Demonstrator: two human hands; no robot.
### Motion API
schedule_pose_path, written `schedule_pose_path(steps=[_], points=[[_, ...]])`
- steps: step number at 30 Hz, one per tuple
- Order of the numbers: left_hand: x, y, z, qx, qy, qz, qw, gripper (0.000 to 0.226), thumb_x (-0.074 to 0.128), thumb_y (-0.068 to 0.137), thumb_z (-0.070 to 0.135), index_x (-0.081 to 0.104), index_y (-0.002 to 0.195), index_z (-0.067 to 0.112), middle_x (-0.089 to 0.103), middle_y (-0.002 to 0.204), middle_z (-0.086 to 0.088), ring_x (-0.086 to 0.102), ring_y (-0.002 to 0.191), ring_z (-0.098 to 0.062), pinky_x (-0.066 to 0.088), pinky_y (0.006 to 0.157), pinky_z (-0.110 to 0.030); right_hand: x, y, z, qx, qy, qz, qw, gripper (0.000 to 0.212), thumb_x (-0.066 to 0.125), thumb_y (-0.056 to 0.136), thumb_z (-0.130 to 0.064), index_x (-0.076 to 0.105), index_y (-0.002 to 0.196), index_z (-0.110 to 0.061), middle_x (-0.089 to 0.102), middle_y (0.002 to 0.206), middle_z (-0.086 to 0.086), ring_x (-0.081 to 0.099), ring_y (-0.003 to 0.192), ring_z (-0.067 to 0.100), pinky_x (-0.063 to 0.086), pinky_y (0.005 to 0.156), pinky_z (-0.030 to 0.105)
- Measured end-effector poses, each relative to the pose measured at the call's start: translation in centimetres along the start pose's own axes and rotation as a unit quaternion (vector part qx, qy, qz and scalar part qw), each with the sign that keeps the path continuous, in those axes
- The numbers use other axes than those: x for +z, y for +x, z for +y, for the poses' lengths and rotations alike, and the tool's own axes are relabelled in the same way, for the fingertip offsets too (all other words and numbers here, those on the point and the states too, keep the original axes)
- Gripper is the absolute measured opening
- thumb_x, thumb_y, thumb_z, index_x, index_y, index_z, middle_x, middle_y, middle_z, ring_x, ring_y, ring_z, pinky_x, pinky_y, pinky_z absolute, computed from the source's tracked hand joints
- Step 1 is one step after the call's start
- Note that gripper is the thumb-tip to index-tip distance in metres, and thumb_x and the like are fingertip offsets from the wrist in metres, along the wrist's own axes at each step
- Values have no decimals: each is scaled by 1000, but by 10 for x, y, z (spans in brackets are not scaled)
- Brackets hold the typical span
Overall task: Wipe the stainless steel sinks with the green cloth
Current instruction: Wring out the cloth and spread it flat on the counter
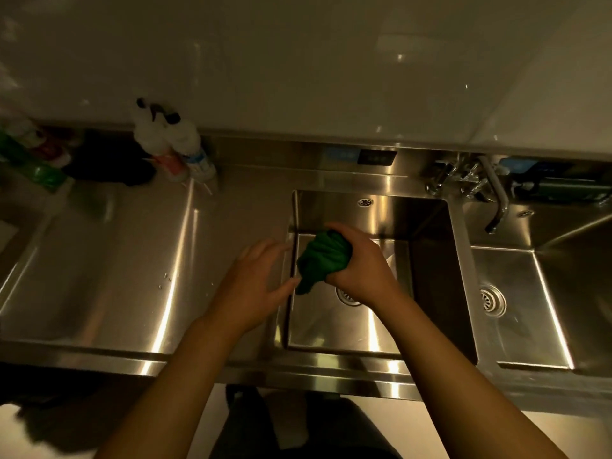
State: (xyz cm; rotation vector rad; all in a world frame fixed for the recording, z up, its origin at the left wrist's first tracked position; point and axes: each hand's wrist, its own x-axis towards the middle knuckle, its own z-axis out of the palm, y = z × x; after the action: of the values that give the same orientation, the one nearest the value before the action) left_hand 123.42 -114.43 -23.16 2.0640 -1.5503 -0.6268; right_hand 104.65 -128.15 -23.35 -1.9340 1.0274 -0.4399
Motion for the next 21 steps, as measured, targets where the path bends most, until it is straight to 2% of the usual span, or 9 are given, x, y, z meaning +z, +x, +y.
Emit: schedule_pose_path(steps=[3,5,8,10,13,14,17,19,21], points=[[2,16,-8,32,1,-35,999,75,71,85,58,45,151,32,46,151,3,42,137,-17,39,112,-37,14,-5,-6,30,32,7,999,87,94,62,-27,56,140,-26,61,128,-4,61,113,8,51,98,24],[1,24,-15,59,5,-62,996,83,68,79,66,43,151,35,45,151,5,40,138,-16,38,114,-38,22,-9,-11,55,48,23,997,88,95,64,-23,55,142,-25,61,130,-4,60,115,6,52,100,25],[-3,28,-32,89,6,-98,991,88,63,74,75,40,151,37,43,152,7,38,139,-15,37,116,-39,36,-17,-23,90,62,57,992,88,92,67,-18,52,145,-27,60,133,-5,60,118,8,55,100,33],[-8,27,-45,100,5,-101,990,79,67,79,68,45,148,36,44,153,5,37,141,-18,38,116,-44,48,-24,-33,118,82,79,986,90,92,67,-16,50,145,-29,59,130,-9,61,117,9,59,94,37],[-21,26,-66,122,-9,-84,989,51,69,89,49,58,135,32,47,151,1,38,141,-19,42,113,-49,69,-32,-51,136,86,108,981,97,95,61,-20,49,145,-31,55,124,-21,59,116,6,60,87,25],[-26,26,-74,134,-10,-81,988,42,67,91,44,62,130,30,48,151,0,39,140,-20,43,112,-50,76,-34,-56,139,77,116,980,98,95,59,-24,49,145,-32,54,122,-23,59,116,5,60,88,24],[-43,24,-98,160,1,-73,984,16,65,95,33,69,110,28,47,151,2,40,138,-21,45,109,-48,101,-39,-71,157,57,130,977,100,91,57,-29,45,146,-36,54,128,-15,59,117,11,57,96,43],[-58,21,-112,176,6,-61,982,11,60,97,33,67,103,27,46,150,3,41,137,-21,46,105,-44,117,-41,-78,167,49,127,977,100,90,62,-23,41,149,-35,48,133,-11,57,118,15,58,94,45],[-73,20,-122,191,4,-41,981,15,55,99,35,64,100,23,47,148,1,45,132,-22,47,100,-40,130,-44,-82,164,20,112,980,98,87,68,-19,37,151,-31,44,137,-7,53,117,11,55,95,35]])
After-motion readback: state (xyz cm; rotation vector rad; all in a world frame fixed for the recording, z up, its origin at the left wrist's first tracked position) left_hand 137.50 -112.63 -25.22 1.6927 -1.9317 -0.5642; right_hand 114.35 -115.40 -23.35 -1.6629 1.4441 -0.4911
